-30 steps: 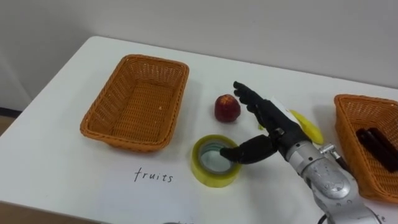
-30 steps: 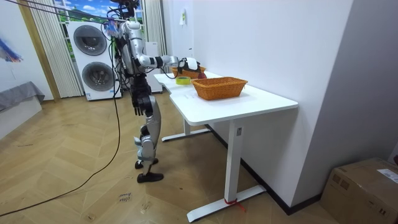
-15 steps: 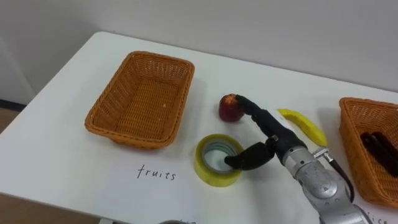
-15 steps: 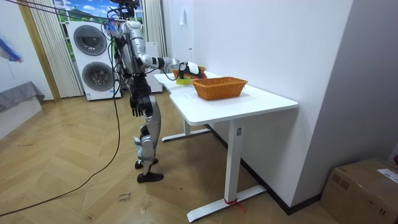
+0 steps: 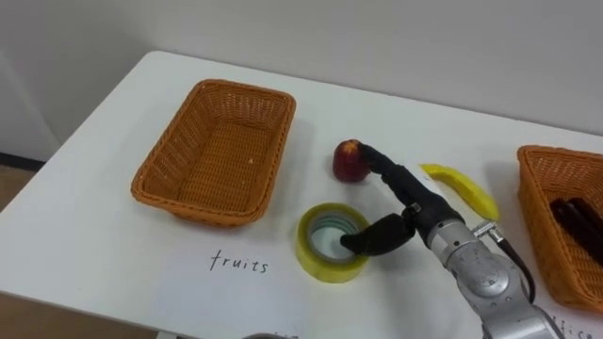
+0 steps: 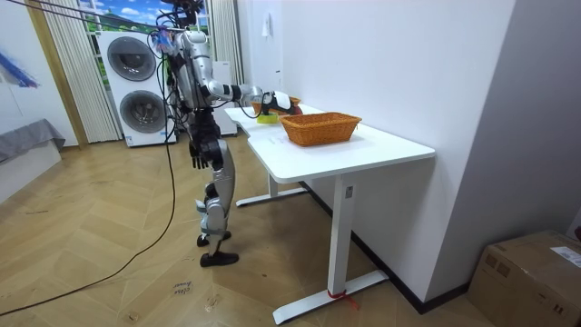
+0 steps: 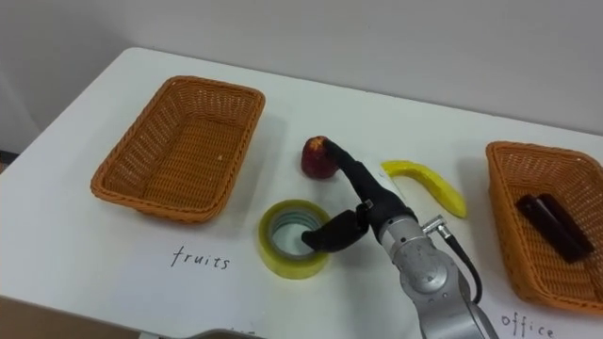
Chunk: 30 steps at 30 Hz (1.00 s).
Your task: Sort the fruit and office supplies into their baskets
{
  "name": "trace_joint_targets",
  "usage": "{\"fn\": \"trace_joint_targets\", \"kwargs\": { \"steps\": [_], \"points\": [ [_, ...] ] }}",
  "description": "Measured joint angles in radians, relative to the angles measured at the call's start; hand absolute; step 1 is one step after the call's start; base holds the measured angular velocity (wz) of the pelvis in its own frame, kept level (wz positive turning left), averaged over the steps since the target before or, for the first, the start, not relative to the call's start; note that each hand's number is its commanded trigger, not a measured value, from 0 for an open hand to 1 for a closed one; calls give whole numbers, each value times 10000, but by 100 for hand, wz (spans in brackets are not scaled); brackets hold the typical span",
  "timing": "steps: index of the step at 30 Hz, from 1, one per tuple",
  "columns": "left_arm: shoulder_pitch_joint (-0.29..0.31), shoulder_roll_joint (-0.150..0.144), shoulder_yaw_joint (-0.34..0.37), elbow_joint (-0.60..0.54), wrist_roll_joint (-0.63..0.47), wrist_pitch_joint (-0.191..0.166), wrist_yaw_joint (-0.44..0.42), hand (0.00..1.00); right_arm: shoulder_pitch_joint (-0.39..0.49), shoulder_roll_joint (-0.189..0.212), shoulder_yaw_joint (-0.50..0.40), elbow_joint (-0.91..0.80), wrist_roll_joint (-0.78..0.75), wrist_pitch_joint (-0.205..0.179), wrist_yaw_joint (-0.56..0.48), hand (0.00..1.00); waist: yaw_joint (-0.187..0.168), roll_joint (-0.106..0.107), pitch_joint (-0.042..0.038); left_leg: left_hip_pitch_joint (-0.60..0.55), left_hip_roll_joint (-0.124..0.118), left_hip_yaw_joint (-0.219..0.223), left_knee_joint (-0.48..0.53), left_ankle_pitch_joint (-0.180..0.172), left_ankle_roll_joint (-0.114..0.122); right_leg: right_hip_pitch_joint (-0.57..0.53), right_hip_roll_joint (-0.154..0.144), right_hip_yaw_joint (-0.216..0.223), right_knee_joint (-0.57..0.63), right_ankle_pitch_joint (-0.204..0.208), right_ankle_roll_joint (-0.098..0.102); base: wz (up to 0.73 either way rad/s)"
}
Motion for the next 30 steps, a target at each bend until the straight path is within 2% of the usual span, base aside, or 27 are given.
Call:
{"fn": "trace_joint_targets", "kwargs": {
  "steps": [11,16,17,22,25,30],
  "points": [
    [-22,-3,-105,-10,3,209,-29,0,-27,-2,10,22,-285,55,26,0,-12,20,-1,-56,-18,-95,92,-1,5,22,-8,-50,-7,-1,1,2],
    [-12,-18,129,0,105,290,-142,0,-26,-6,-4,10,-602,171,310,0,8,12,-15,-83,-42,-101,122,-1,5,1,-17,-36,-5,-1,0,0],
    [-9,-18,150,-1,105,297,-174,0,-26,-6,-12,-7,-694,218,387,0,9,3,-27,-91,-46,-101,119,0,6,-9,-20,-39,-3,-1,0,0],
    [93,-10,354,-84,61,383,-317,0,-112,-7,-85,-99,-1115,516,1151,0,-12,-215,-188,-129,-73,-103,126,5,16,-46,-36,-59,-4,-6,5,0],
    [56,-10,355,-96,19,379,-393,0,-294,-20,-100,-121,-1160,705,1646,0,-37,-267,-173,-136,-66,-112,131,14,33,-39,-63,-123,5,-3,10,1],
    [37,34,351,-108,21,369,-494,0,-358,-101,-134,-292,-1498,731,2315,0,-39,-298,-149,-160,-107,-197,129,36,67,-40,-113,-204,16,-16,33,5]
  ]
}}
